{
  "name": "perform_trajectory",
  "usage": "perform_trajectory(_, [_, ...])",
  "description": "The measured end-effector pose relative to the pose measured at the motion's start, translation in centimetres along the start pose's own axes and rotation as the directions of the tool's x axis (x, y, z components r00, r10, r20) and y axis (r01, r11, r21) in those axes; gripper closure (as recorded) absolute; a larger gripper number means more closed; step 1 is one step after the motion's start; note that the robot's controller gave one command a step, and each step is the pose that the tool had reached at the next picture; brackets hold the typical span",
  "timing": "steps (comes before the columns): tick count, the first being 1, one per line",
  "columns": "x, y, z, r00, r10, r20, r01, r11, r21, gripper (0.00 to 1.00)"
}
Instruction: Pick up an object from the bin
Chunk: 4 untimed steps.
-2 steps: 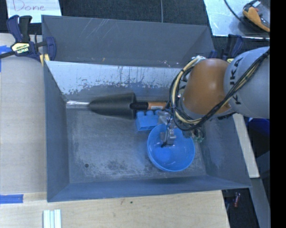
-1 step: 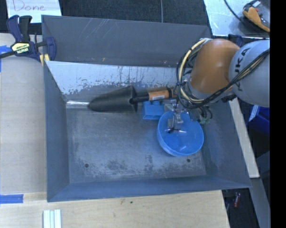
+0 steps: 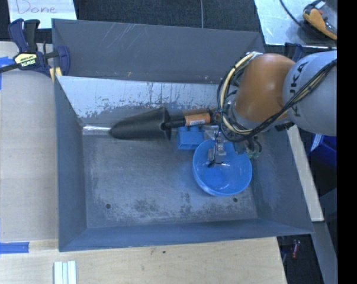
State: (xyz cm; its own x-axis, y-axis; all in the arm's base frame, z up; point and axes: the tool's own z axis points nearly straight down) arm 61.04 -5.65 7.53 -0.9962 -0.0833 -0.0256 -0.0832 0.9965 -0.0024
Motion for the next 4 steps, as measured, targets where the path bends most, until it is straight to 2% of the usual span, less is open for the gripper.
perform_trajectory(1, [-0.5, 2.3, -0.4, 0.993, -0.118, 0.005, 0.118, 0.993, -0.002, 1.0])
perform_trajectory(2, [-0.4, 2.7, -2.1, 0.993, -0.121, -0.001, 0.121, 0.993, 0.001, 1.0])
perform_trajectory(3, [1.4, 2.8, -1.4, 0.978, -0.206, 0.017, 0.206, 0.979, 0.003, 1.0])
perform_trajectory(4, [1.3, 2.6, -10.4, 0.991, -0.131, 0.007, 0.131, 0.991, -0.001, 1.0])
